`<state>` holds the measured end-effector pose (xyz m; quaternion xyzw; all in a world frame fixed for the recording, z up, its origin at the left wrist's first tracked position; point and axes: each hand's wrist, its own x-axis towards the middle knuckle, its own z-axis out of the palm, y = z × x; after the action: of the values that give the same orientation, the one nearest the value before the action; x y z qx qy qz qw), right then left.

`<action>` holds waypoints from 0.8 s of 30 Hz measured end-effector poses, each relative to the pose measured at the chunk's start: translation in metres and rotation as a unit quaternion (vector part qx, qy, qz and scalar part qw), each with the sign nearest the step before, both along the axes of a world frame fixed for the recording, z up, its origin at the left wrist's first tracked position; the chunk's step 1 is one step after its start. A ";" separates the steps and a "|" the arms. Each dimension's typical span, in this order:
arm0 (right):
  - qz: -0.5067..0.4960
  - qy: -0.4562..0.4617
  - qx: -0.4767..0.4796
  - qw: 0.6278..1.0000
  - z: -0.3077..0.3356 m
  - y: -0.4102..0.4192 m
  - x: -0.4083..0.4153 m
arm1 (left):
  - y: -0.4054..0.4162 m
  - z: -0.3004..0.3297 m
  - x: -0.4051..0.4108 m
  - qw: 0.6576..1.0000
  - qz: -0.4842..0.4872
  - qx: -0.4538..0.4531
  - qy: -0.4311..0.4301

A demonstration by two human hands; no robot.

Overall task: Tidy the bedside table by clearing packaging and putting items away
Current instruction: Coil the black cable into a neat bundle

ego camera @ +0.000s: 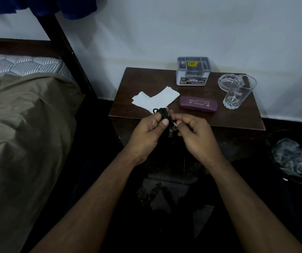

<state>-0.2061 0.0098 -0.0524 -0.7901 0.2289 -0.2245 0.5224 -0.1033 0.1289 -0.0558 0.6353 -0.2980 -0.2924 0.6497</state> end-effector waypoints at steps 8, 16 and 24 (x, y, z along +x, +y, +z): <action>0.006 0.026 -0.059 0.998 -0.002 0.010 -0.002 | 0.001 -0.004 0.006 0.989 -0.007 0.052 -0.141; -0.022 0.027 -0.105 0.994 -0.003 0.008 -0.001 | 0.006 0.002 0.001 0.993 -0.065 0.040 -0.086; -0.057 0.056 -0.136 0.988 0.001 0.019 0.004 | -0.003 0.003 0.001 0.944 0.053 0.143 -0.294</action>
<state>-0.2020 0.0291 -0.0513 -0.8508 0.2697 -0.2380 0.3831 -0.1019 0.1263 -0.0532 0.7940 -0.3968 -0.0975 0.4501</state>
